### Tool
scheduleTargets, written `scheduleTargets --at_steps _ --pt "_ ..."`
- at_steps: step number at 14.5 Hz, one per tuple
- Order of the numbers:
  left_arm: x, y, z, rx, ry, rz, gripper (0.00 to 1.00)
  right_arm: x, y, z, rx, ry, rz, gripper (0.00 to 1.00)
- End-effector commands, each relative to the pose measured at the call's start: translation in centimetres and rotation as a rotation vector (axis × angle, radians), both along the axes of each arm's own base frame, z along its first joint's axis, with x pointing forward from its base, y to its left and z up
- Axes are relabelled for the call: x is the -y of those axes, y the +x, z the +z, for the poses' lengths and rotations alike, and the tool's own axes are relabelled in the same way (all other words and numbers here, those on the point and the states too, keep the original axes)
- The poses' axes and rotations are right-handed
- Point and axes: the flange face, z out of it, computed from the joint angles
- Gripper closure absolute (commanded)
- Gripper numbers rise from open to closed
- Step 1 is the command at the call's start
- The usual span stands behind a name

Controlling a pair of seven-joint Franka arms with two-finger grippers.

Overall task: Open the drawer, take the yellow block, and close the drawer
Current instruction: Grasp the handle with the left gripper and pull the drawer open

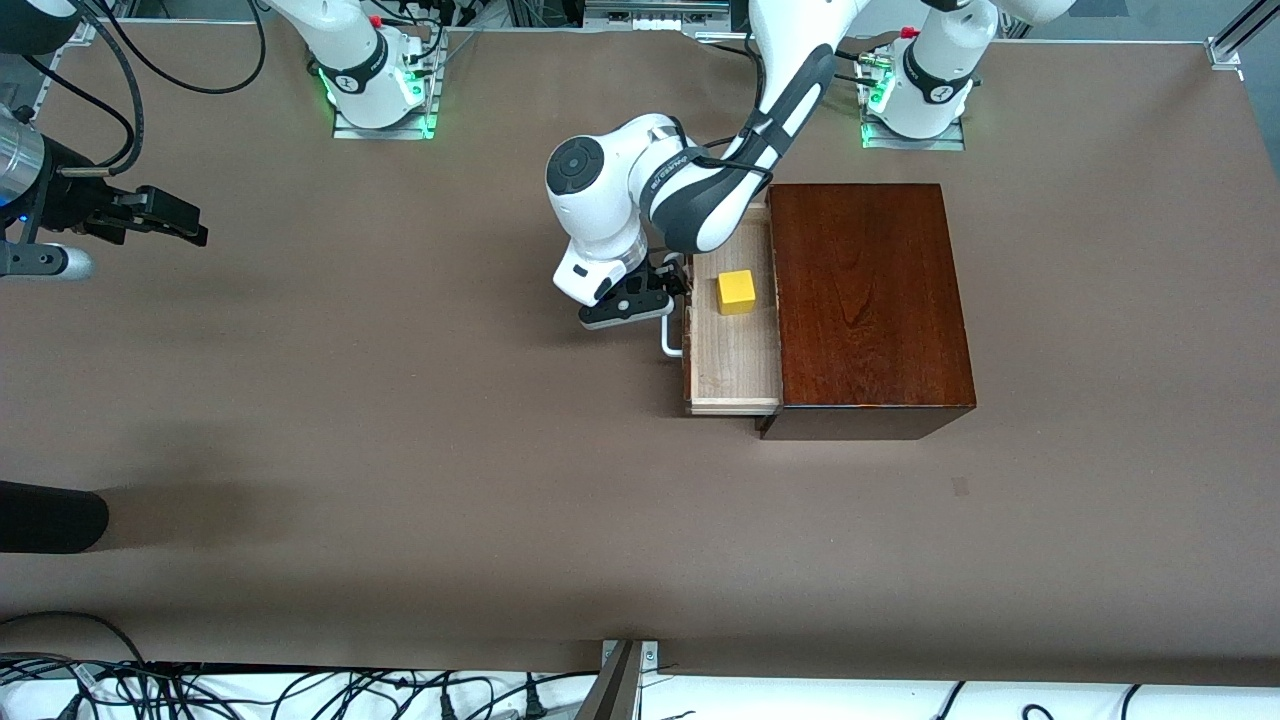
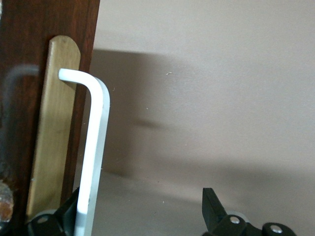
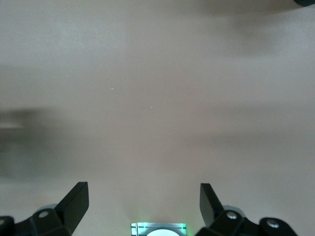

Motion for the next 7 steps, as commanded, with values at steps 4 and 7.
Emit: scheduleTargets --at_steps 4,7 --pt "5.31 -2.45 -2.09 -0.003 -0.170 0.048 0.00 0.19 -0.06 0.10 0.002 -0.001 0.006 0.00" --pt "5.23 -2.36 -1.61 0.000 -0.171 0.044 0.00 0.19 -0.11 0.07 -0.003 -0.001 0.007 0.00"
